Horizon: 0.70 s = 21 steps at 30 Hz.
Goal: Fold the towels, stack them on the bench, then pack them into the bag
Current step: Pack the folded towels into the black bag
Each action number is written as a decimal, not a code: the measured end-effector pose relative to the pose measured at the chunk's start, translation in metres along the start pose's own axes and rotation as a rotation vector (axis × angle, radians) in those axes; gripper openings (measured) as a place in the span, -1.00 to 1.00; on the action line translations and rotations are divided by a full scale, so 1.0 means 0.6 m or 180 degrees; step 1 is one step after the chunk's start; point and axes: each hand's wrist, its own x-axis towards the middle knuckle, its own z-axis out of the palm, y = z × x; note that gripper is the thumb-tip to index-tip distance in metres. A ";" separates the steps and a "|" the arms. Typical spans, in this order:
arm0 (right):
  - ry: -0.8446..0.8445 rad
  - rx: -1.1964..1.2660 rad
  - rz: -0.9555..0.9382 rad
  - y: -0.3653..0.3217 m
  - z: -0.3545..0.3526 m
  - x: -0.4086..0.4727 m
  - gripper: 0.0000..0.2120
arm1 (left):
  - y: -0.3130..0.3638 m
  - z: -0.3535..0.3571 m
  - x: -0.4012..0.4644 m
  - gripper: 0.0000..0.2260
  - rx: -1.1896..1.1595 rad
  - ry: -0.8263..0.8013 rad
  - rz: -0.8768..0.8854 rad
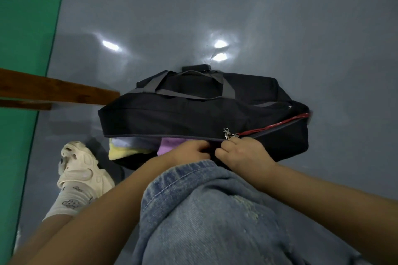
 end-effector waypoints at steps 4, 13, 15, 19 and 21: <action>-0.0044 0.0039 -0.0074 -0.006 0.009 0.002 -0.78 | 0.034 -0.035 -0.005 -0.83 -0.1538 0.0495 -0.0612; -0.0168 0.0245 -0.0136 0.007 0.004 -0.015 -0.77 | 0.098 -0.036 0.050 -0.80 -0.1100 -0.0322 -0.1183; -0.0139 0.0486 0.0019 0.015 -0.003 -0.026 -0.79 | 0.094 -0.040 0.047 -0.80 -0.1495 -0.0231 -0.1200; 0.0194 0.0917 0.0942 0.048 -0.020 -0.040 -0.83 | 0.081 -0.038 0.036 -0.78 -0.2284 -0.0172 -0.1144; 0.0005 0.0860 0.1203 0.063 -0.020 -0.039 -0.74 | 0.080 -0.033 0.031 -0.76 -0.2600 -0.0206 -0.1135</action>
